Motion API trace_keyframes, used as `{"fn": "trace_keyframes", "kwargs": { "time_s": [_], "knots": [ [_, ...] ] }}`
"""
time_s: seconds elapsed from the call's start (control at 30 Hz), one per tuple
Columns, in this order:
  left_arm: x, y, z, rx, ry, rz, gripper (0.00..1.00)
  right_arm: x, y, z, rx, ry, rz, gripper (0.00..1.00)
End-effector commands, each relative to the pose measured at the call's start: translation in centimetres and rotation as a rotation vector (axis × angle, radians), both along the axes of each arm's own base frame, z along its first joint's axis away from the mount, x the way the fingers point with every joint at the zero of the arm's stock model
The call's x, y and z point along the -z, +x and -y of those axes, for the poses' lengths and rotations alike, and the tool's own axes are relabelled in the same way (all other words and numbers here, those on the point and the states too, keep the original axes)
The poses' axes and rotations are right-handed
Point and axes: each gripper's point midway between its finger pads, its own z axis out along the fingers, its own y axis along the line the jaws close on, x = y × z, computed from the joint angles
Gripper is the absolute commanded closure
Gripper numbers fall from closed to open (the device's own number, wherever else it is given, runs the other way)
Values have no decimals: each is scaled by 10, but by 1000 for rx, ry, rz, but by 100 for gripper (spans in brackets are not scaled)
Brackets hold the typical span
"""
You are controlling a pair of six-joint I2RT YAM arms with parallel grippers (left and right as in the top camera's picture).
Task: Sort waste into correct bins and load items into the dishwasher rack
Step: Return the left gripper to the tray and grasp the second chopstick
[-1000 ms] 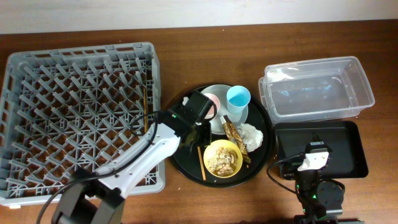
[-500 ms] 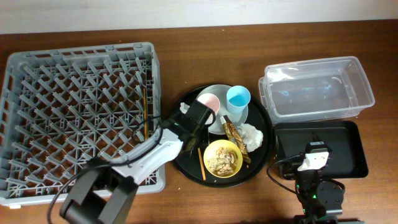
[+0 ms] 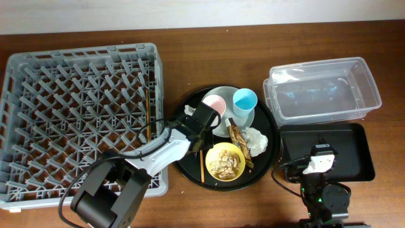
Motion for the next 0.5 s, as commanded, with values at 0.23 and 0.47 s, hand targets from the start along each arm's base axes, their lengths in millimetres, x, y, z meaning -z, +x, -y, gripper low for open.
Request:
{"fn": "trace_keyframes", "kwargs": {
  "time_s": [0.23, 0.47],
  "knots": [
    [-102, 21, -4, 42, -111, 213, 99, 2, 0, 2, 9, 7, -4, 1],
    [-198, 38, -72, 1, -91, 387, 99, 2, 0, 2, 9, 7, -5, 1]
  ]
}}
